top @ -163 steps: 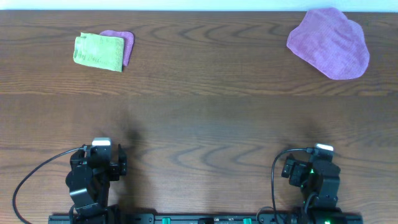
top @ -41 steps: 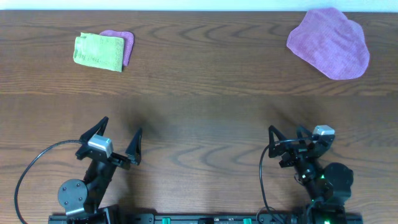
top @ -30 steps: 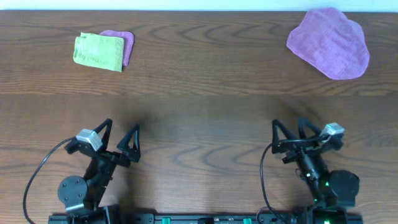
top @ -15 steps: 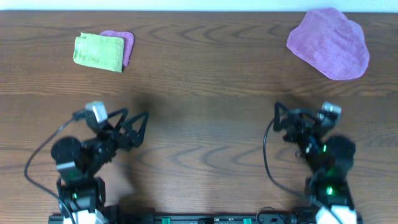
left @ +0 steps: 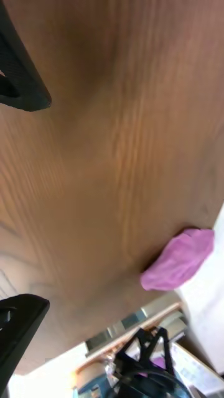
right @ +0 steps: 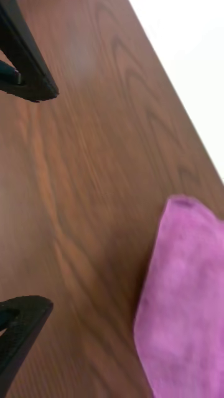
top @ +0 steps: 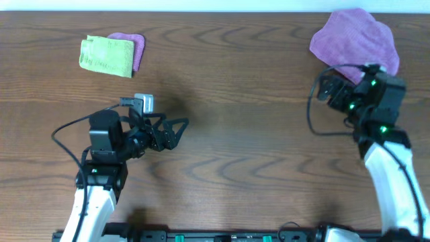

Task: Fold the cloth
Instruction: 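Raise both arms and reach the right gripper toward the pink cloth, then grasp the pink cloth's edge with the right gripper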

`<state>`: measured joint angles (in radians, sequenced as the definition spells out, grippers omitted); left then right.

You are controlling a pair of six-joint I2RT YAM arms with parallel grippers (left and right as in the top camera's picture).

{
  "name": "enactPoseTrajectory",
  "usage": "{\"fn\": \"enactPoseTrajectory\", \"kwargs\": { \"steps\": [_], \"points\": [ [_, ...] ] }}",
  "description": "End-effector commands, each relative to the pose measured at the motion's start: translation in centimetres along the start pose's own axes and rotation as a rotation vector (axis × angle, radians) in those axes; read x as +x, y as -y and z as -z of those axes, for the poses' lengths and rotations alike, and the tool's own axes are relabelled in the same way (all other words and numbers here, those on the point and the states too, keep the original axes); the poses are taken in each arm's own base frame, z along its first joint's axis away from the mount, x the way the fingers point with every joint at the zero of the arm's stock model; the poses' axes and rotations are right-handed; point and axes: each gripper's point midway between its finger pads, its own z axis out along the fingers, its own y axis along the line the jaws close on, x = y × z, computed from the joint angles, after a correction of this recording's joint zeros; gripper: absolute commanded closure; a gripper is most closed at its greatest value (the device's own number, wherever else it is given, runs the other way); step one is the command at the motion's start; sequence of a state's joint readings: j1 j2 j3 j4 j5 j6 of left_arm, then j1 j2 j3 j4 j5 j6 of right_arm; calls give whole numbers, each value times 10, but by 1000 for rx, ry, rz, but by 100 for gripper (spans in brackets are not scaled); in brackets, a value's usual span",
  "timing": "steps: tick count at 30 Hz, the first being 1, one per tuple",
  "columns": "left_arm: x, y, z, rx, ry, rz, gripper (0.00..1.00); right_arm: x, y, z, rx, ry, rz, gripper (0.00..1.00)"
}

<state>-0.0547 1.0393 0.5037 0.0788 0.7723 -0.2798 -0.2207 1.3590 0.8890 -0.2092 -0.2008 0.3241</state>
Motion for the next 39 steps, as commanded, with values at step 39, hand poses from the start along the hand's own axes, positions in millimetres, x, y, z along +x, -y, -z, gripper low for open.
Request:
{"fn": "enactPoseTrajectory", "kwargs": {
  "steps": [39],
  "points": [
    [-15, 14, -83, 38, -165, -142, 5, -13, 166, -110, 324, -274, -134, 19]
  ]
}}
